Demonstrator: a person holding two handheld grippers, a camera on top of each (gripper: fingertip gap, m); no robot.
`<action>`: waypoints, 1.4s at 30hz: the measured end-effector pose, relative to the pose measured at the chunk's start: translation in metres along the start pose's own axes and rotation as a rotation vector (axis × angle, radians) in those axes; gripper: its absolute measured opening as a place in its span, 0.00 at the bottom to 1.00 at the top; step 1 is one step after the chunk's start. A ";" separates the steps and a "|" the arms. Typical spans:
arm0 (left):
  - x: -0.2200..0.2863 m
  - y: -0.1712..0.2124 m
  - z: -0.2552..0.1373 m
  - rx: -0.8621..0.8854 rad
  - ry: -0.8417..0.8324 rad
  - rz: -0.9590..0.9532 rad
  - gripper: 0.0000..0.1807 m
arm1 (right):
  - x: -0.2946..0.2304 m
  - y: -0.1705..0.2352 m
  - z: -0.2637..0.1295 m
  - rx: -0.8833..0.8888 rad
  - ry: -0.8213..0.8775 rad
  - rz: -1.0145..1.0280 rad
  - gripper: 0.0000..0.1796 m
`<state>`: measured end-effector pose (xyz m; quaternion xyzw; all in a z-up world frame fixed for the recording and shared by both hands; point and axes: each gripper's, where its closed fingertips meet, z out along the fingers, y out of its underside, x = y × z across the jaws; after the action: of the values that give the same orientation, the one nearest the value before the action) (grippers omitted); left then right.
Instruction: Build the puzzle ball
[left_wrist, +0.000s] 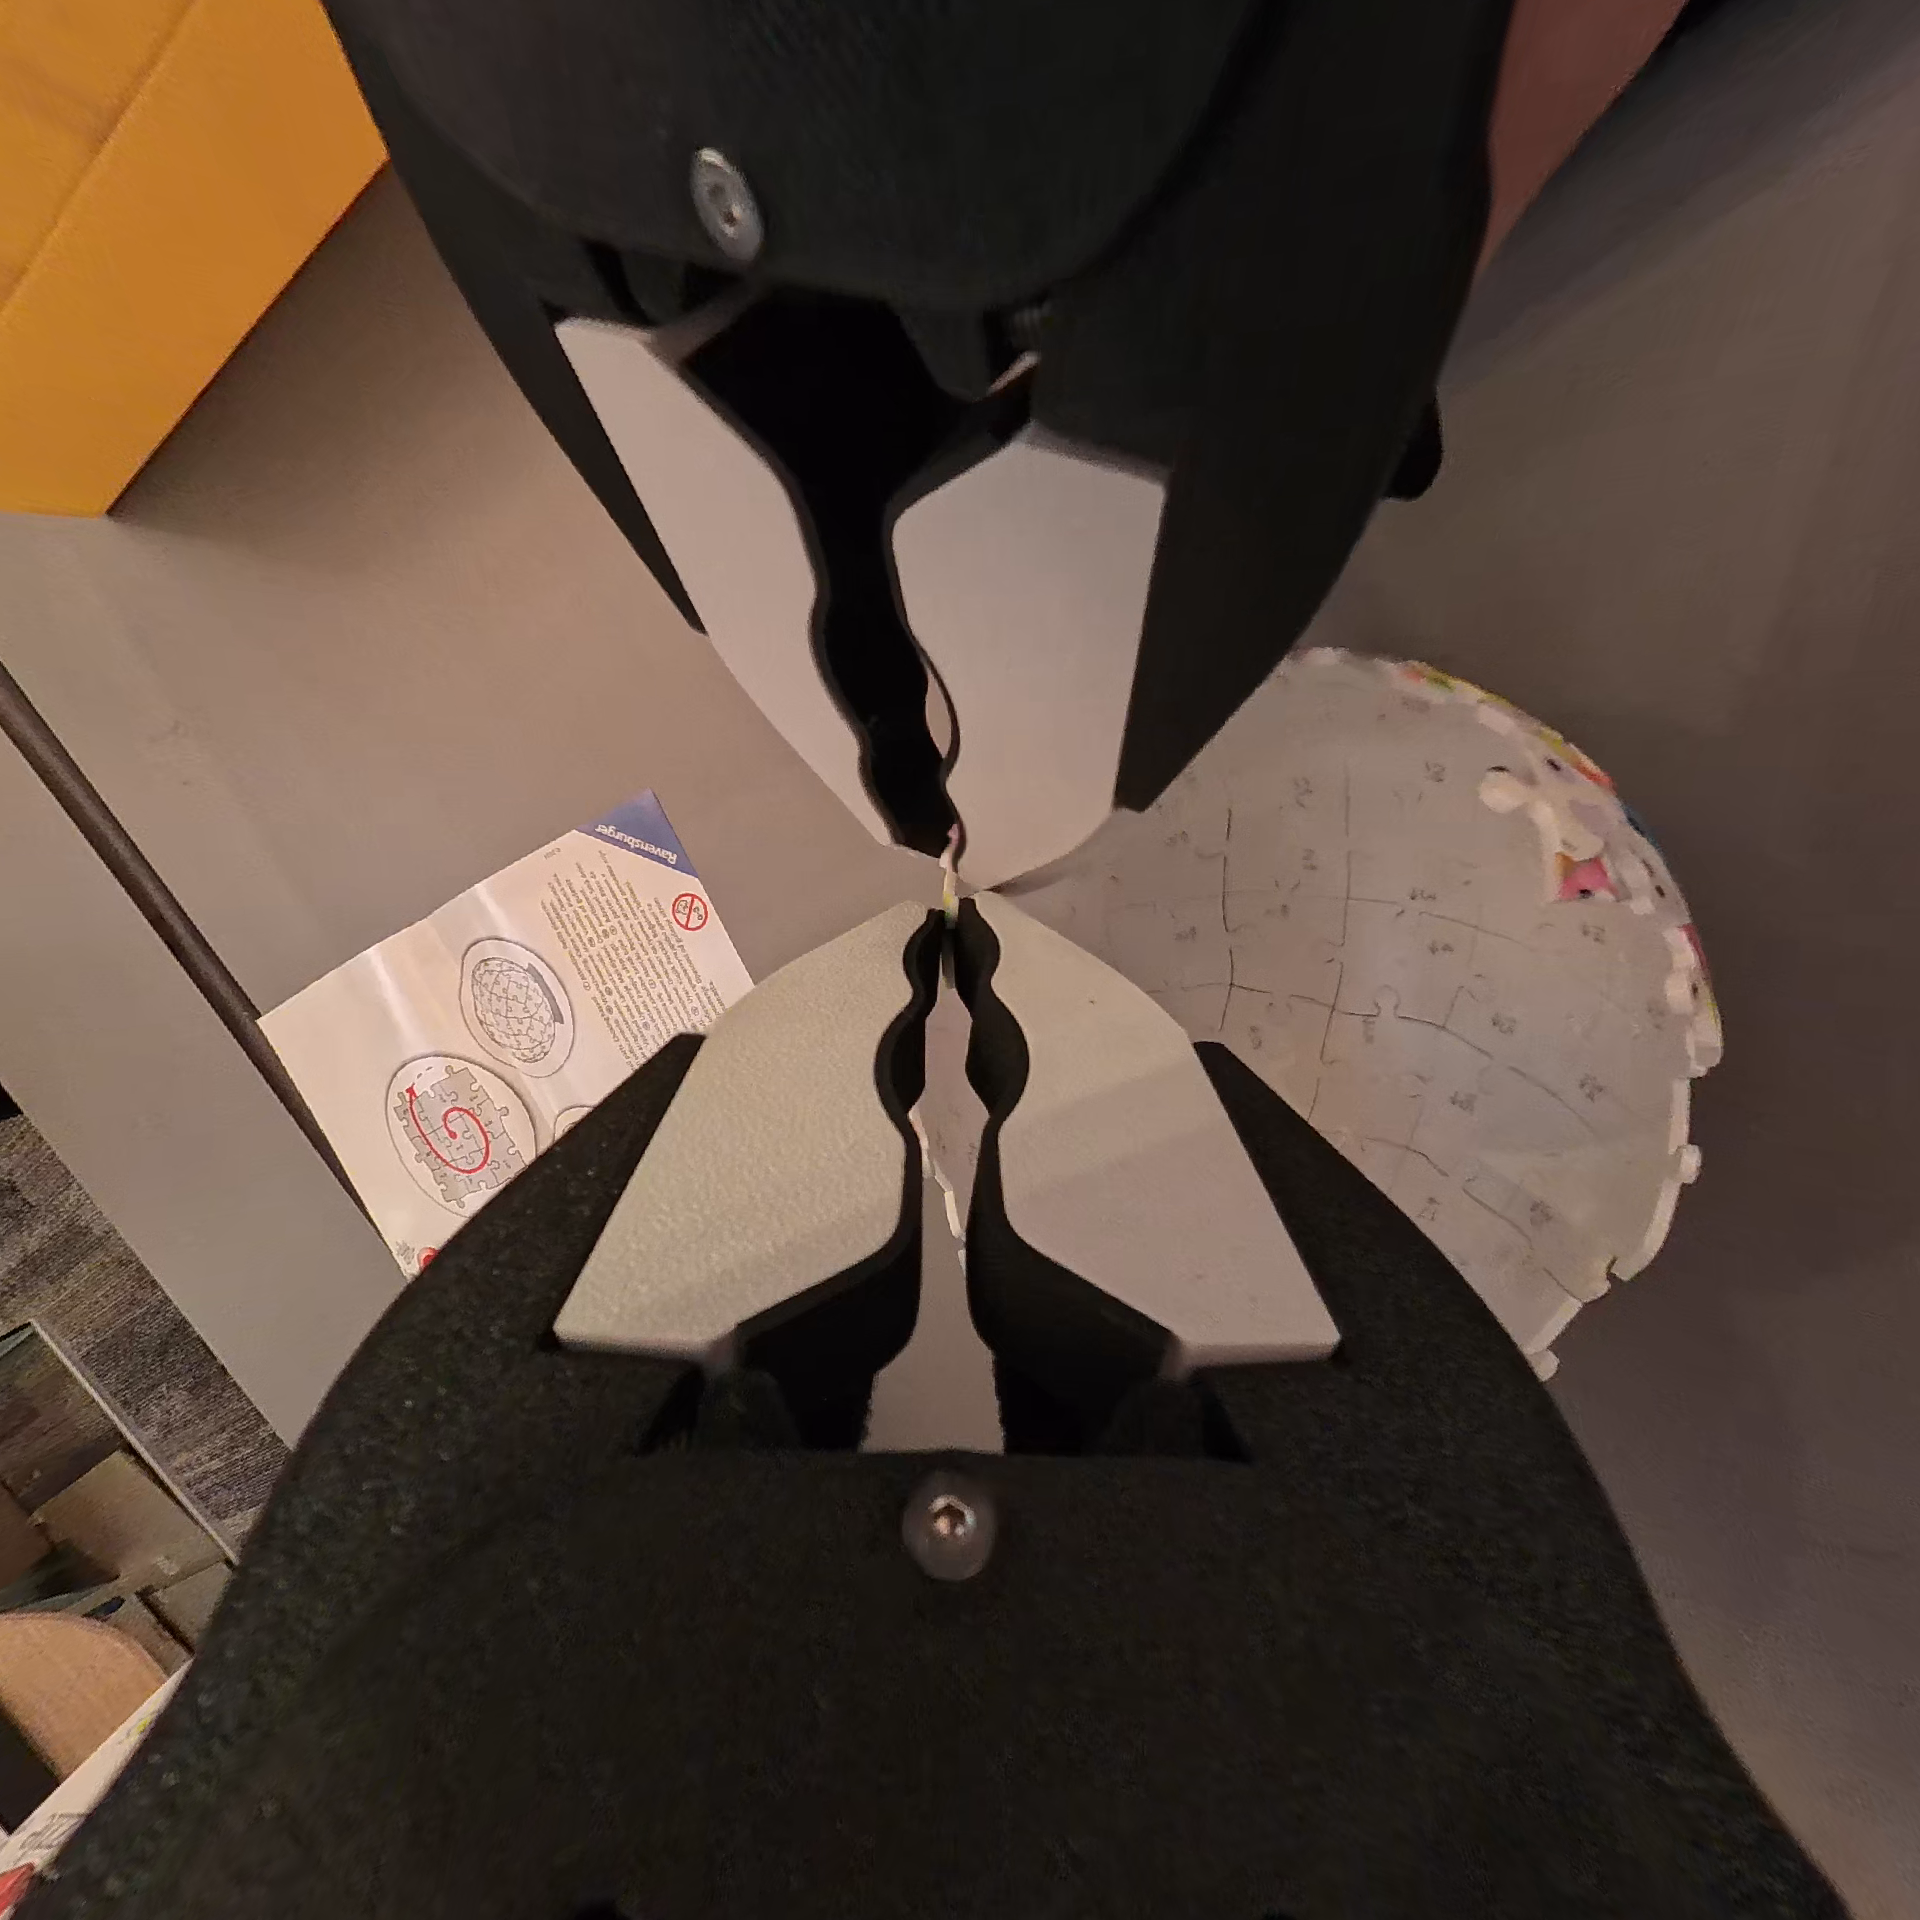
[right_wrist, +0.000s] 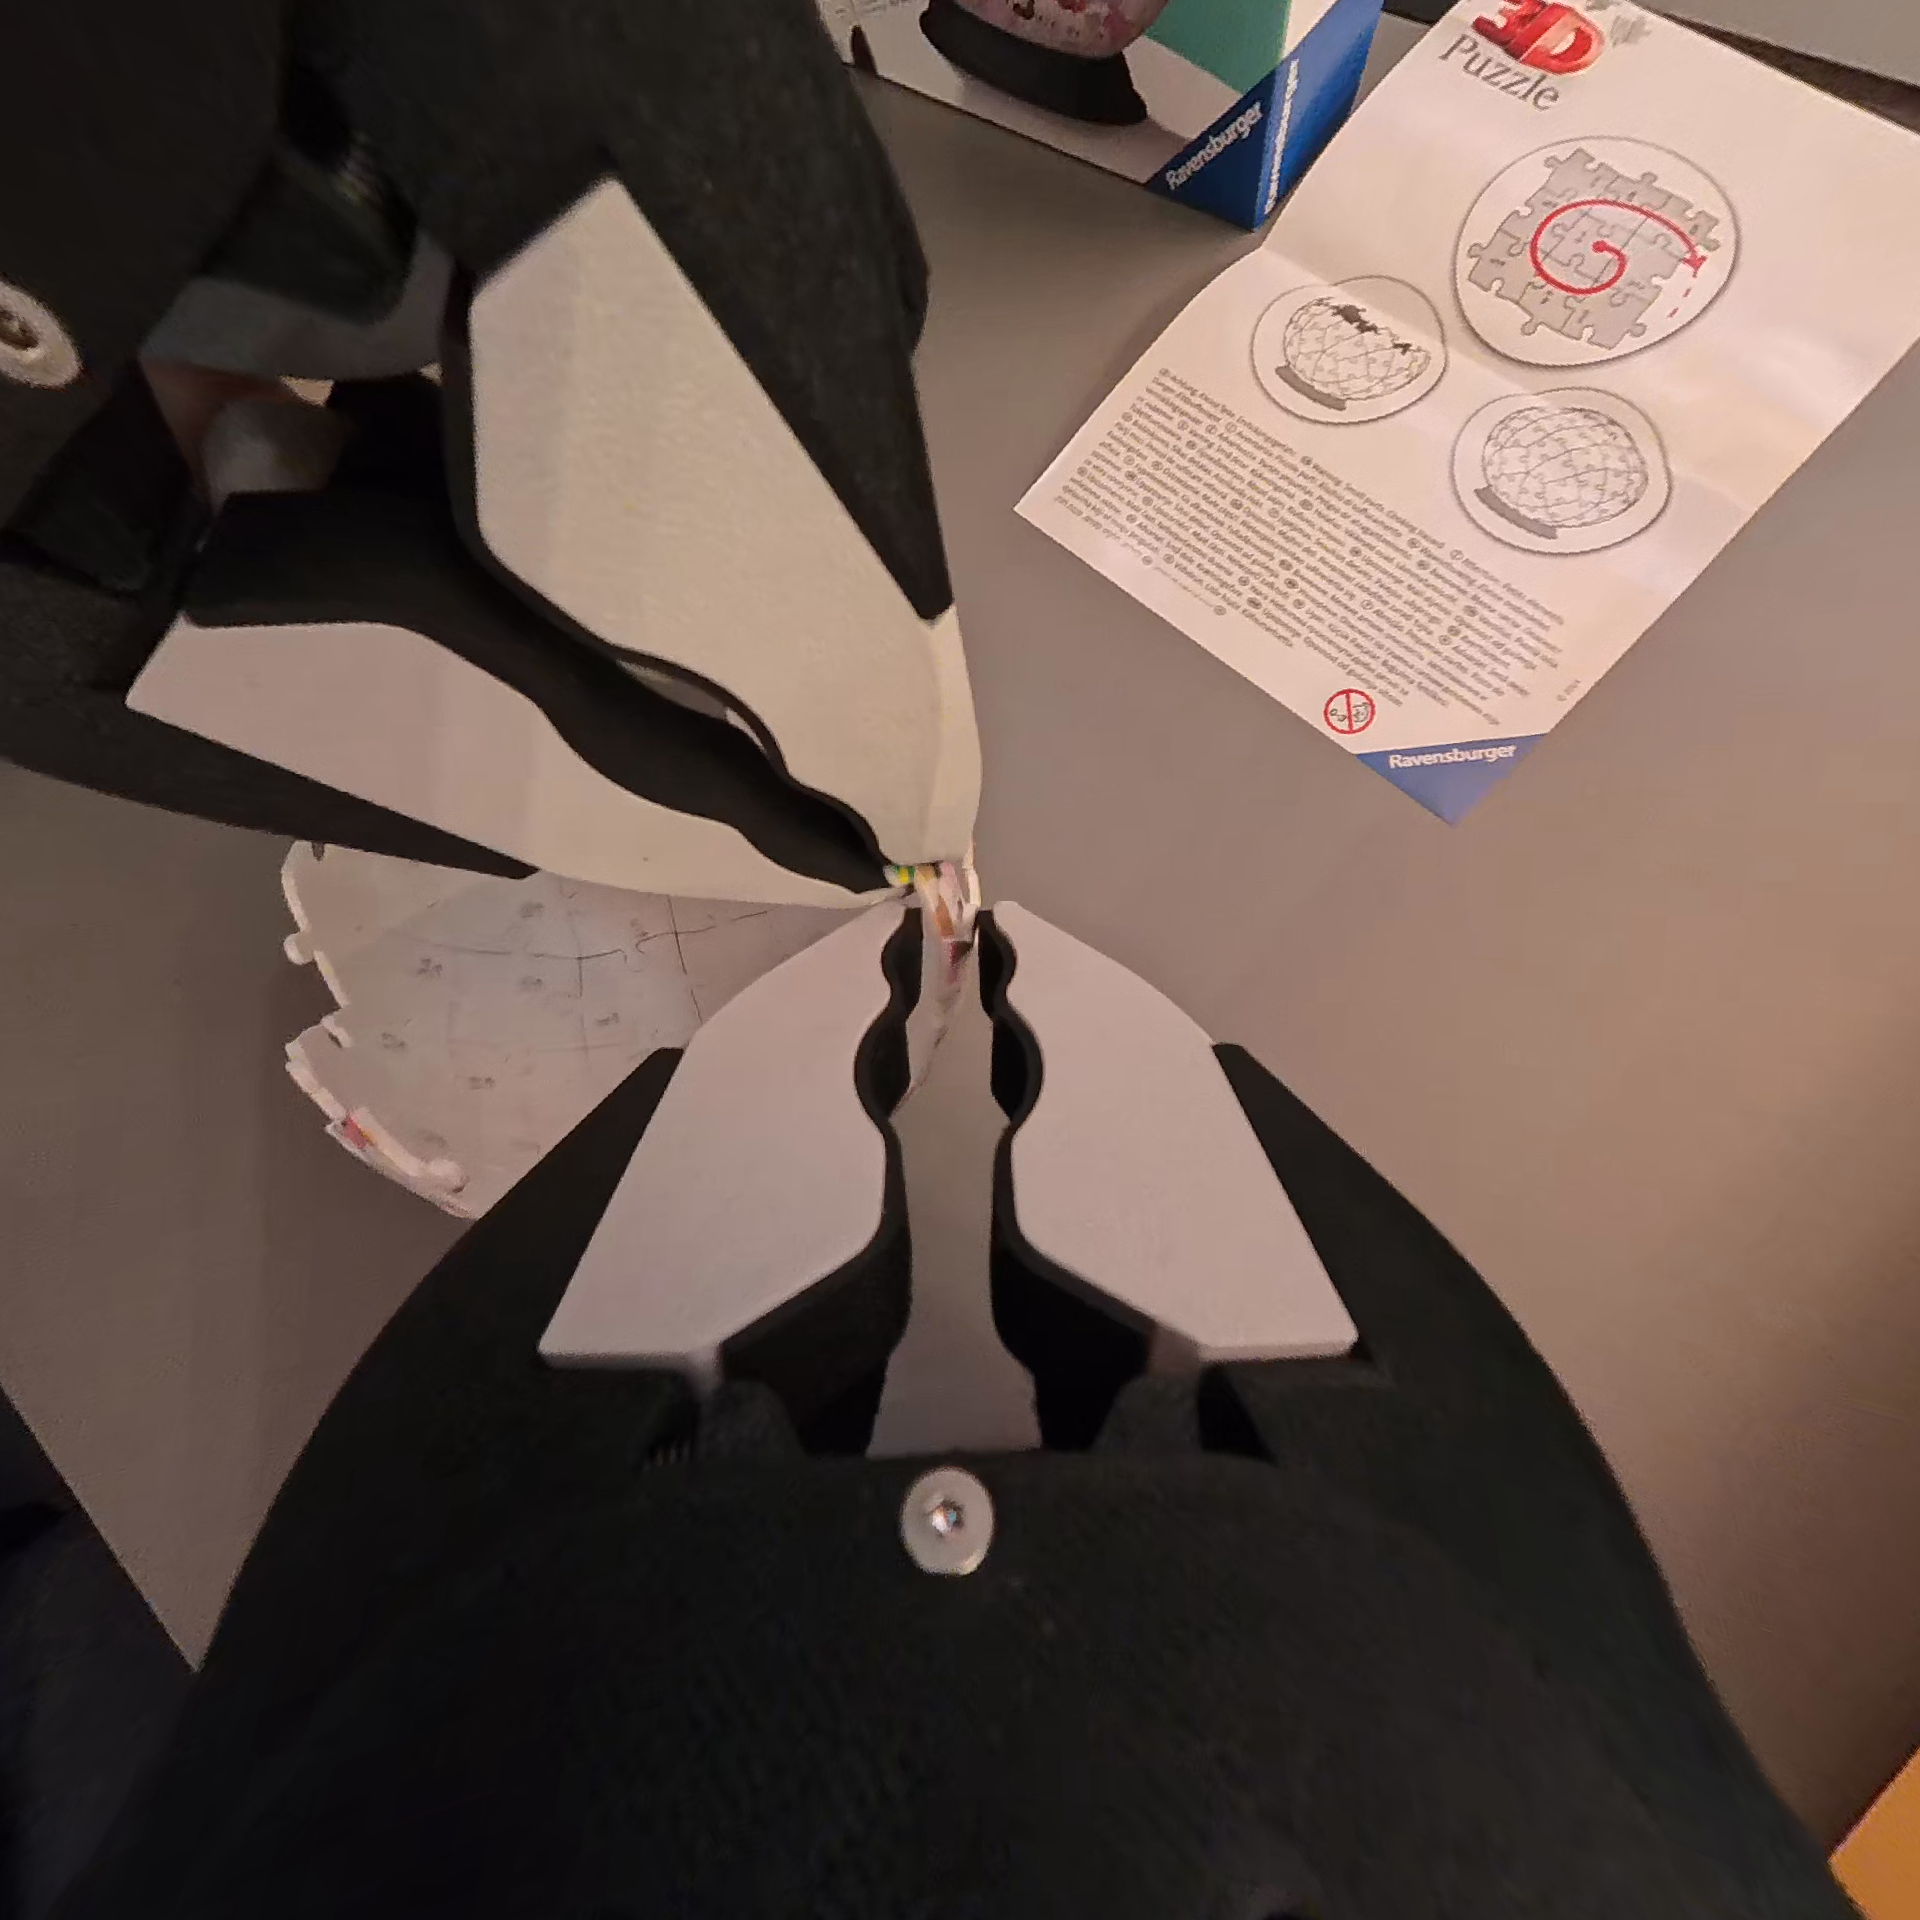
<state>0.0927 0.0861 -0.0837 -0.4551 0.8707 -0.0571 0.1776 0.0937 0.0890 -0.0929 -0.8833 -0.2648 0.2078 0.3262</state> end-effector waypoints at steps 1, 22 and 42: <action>0.000 0.000 0.000 0.001 0.001 -0.001 0.01 | 0.001 0.001 0.000 -0.012 0.004 0.003 0.06; -0.012 0.006 -0.023 0.089 0.008 -0.112 0.12 | 0.002 0.005 0.003 -0.066 0.057 0.000 0.02; -0.011 0.026 -0.031 0.227 0.162 -0.366 0.07 | 0.006 -0.001 0.002 -0.053 0.087 -0.054 0.08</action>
<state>0.0670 0.1079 -0.0593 -0.5765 0.7730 -0.2224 0.1438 0.0968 0.0944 -0.0944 -0.8925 -0.2794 0.1531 0.3193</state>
